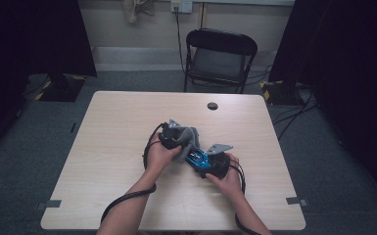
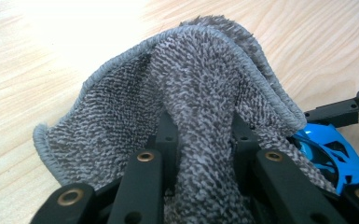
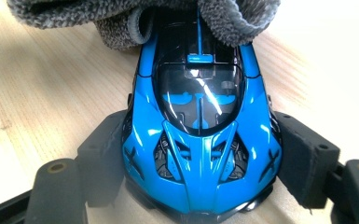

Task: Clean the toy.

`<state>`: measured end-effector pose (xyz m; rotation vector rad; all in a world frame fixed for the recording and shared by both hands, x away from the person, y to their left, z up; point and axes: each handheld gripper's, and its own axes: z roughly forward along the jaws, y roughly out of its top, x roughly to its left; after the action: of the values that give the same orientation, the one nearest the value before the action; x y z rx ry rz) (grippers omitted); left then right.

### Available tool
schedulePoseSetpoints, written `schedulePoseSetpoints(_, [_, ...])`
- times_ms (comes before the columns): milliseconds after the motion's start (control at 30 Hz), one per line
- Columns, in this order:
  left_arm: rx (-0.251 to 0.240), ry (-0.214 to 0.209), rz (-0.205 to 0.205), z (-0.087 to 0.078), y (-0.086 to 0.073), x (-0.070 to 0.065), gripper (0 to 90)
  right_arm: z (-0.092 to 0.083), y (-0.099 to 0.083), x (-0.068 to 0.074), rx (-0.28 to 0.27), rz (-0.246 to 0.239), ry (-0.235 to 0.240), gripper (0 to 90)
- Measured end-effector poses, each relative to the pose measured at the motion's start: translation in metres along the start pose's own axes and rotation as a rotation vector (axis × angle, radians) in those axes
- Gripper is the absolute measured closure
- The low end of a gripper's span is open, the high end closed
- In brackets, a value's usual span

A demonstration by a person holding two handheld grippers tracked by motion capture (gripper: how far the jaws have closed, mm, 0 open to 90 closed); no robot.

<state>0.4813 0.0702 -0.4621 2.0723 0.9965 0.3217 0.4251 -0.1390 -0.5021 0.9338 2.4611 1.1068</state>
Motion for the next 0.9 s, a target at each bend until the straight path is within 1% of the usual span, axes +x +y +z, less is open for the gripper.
schedulePoseSetpoints(33, [0.003, 0.002, 0.003, 0.0, 0.0, 0.001, 71.9, 0.0, 0.0, 0.0, 0.0, 0.0, 0.0, 26.0])
schedulePoseSetpoints(100, [-0.003, 0.001, -0.009, 0.0, 0.0, 0.002, 71.9, 0.0, 0.0, 0.0, 0.0, 0.0, 0.0, 26.0])
schedulePoseSetpoints(167, [-0.001, 0.004, -0.01, 0.0, 0.0, 0.003, 71.9, 0.0, 0.0, 0.0, 0.0, 0.0, 0.0, 26.0])
schedulePoseSetpoints(200, [0.001, 0.009, 0.001, 0.0, 0.0, 0.004, 71.9, 0.0, 0.0, 0.0, 0.0, 0.0, 0.0, 26.0])
schedulePoseSetpoints(367, [0.0, 0.029, -0.001, -0.001, 0.001, 0.007, 71.9, 0.0, 0.0, 0.0, 0.0, 0.0, 0.0, 25.9])
schedulePoseSetpoints(467, [-0.001, 0.032, -0.013, -0.002, 0.0, 0.009, 71.9, 0.0, 0.0, 0.0, 0.0, 0.0, 0.0, 26.0])
schedulePoseSetpoints(567, [-0.004, 0.034, -0.012, -0.002, -0.001, 0.011, 71.8, 0.0, 0.0, 0.0, 0.0, 0.0, 0.0, 25.9])
schedulePoseSetpoints(633, [-0.007, 0.037, -0.032, -0.001, 0.0, 0.012, 71.8, 0.0, 0.0, 0.0, 0.0, 0.0, 0.0, 26.0])
schedulePoseSetpoints(767, [0.004, 0.043, -0.022, -0.001, 0.001, 0.013, 71.8, 0.0, 0.0, 0.0, 0.0, 0.0, 0.0, 26.0])
schedulePoseSetpoints(900, [0.003, 0.049, -0.019, -0.002, 0.002, 0.015, 71.8, 0.0, 0.0, 0.0, 0.0, 0.0, 0.0, 26.0])
